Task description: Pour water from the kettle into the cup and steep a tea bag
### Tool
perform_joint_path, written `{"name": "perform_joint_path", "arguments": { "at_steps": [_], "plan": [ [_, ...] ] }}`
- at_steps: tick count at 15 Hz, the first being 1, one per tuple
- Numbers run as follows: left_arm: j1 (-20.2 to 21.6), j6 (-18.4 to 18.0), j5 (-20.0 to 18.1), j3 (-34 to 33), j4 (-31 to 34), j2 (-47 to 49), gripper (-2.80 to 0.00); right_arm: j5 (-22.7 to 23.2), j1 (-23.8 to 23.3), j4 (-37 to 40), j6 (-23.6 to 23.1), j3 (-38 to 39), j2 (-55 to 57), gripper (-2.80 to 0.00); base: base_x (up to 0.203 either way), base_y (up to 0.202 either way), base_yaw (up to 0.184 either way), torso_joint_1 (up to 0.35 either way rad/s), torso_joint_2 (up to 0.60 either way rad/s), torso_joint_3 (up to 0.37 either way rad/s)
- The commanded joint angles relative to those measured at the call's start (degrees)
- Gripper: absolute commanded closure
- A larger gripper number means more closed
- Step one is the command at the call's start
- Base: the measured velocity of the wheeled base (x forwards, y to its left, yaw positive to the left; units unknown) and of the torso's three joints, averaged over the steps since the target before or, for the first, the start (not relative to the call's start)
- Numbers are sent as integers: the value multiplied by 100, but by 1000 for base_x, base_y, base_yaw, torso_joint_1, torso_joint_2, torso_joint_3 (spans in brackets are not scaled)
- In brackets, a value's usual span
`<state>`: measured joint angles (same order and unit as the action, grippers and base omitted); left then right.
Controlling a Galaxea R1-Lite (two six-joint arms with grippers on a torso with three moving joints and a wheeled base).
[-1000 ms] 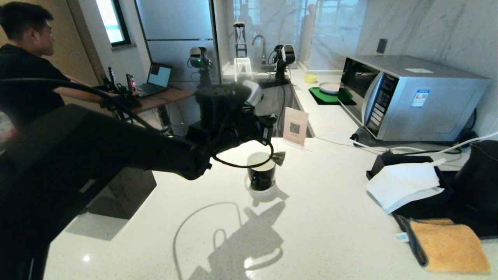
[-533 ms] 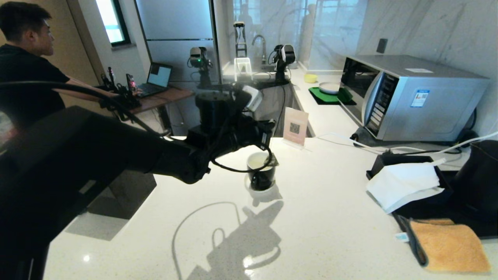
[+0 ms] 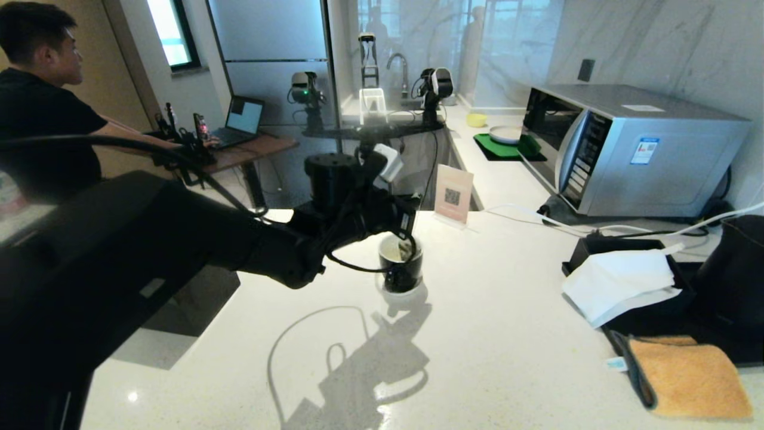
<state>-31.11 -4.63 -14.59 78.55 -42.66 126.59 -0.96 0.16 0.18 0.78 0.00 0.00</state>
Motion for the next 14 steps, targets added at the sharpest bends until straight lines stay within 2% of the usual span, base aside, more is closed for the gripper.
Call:
{"name": "perform_joint_path", "arguments": {
  "at_steps": [1,8,14],
  "plan": [
    [42,-3,-9,-6,-136,245,0,0,2,0,1,0,9,0,0,0,0,0,0,0],
    [96,-3,-15,-1,-465,704,0,0,2,0,1,0,9,0,0,0,0,0,0,0],
    [79,15,0,38,-480,722,0,0,2,-1,1,0,9,0,0,0,0,0,0,0]
  ]
}}
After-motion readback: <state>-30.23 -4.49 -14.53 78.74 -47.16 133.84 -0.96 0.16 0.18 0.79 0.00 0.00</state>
